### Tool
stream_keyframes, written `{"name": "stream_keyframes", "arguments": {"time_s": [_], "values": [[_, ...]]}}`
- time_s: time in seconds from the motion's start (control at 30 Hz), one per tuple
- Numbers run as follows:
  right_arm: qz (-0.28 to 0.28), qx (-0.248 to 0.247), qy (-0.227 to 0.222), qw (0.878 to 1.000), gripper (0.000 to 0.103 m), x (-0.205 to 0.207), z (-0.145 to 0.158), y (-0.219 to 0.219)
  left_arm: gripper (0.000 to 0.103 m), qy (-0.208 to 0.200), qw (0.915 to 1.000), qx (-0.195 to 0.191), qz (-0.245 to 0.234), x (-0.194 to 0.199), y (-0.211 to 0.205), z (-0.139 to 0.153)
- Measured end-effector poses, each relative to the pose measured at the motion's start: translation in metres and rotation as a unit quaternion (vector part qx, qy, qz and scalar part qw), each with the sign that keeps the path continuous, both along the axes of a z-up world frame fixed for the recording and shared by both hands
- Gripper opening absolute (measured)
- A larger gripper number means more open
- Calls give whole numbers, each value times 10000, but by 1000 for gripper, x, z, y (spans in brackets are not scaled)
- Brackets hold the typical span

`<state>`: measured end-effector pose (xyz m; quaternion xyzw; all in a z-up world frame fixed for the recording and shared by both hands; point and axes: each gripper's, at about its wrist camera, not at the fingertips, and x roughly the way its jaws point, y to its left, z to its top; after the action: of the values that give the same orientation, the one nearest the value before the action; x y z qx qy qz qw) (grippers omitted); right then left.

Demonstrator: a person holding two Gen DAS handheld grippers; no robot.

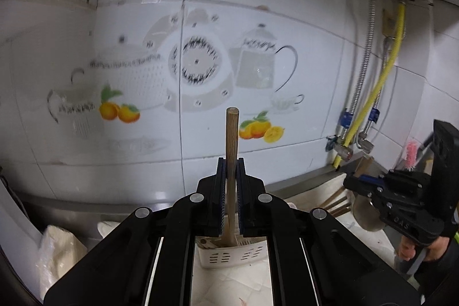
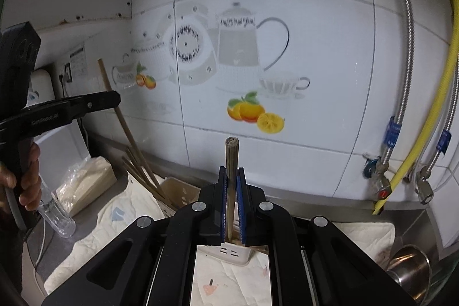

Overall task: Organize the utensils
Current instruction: 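Raise the left tool's chopstick upright into the holder while the right tool inserts its own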

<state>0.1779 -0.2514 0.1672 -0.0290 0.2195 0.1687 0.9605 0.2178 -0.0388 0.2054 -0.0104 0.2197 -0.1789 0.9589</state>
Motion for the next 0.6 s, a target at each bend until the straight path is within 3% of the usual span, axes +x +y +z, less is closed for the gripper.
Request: {"name": "stream_keyframes", "arguments": {"time_s": [0.23,0.6], "values": [[14,-85,176,9998,6,9,-17,4,6,257,9996,-59,89,15,4,-24],[32,-215,406,9989,6,18,-42,10,6,696,9974,160,32,31,-7,-61]]}}
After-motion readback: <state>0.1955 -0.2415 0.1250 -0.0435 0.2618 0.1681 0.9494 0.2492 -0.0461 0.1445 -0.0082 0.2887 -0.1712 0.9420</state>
